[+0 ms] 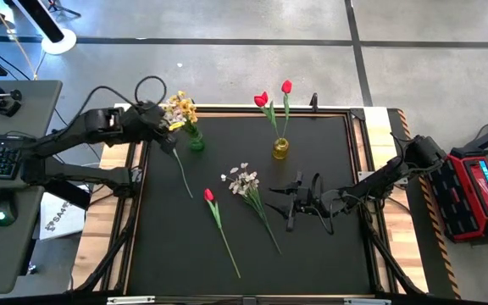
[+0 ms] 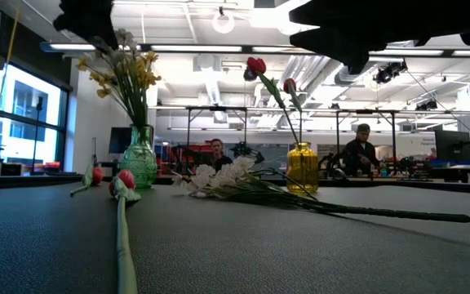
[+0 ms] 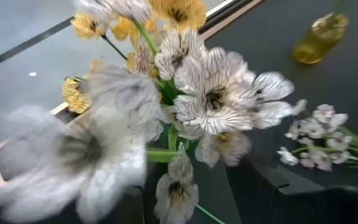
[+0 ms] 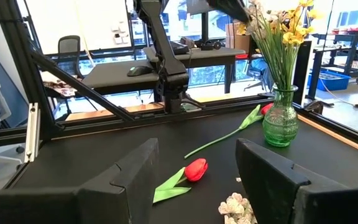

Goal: Sort flowers into vase by color
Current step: Put the right white flowers into the green vase, then put the top red flower into the yellow vase

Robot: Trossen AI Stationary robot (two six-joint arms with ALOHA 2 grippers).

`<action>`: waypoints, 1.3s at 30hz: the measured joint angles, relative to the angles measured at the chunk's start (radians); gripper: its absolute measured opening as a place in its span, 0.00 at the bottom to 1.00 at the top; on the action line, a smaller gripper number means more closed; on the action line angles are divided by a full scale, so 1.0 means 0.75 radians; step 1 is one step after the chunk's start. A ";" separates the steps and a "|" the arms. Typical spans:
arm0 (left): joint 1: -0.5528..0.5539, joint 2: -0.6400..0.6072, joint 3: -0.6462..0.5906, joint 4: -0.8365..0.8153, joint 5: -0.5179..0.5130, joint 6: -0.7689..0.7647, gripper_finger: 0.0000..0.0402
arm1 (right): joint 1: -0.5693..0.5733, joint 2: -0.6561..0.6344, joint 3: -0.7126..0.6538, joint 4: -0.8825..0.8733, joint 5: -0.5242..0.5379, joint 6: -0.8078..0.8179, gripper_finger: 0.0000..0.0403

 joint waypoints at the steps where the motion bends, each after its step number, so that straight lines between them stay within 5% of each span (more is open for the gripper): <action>1: 0.000 -0.001 0.026 -0.018 0.015 -0.006 0.36 | 0.000 0.000 0.000 0.000 -0.003 0.000 0.50; 8: -0.070 -0.001 0.173 -0.064 0.103 -0.032 0.34 | 0.001 0.000 0.000 -0.050 -0.003 0.026 0.50; 23: -0.622 0.005 0.186 0.158 -0.022 -0.115 0.29 | 0.001 0.000 0.001 -0.127 -0.009 0.122 0.50; 30: -0.892 0.112 0.183 0.158 -0.147 -0.287 0.29 | -0.019 0.000 0.001 -0.306 -0.092 0.290 0.50; 39: -1.231 0.455 0.183 0.144 -0.079 -0.789 0.29 | -0.036 0.001 0.001 -0.402 -0.153 0.342 0.50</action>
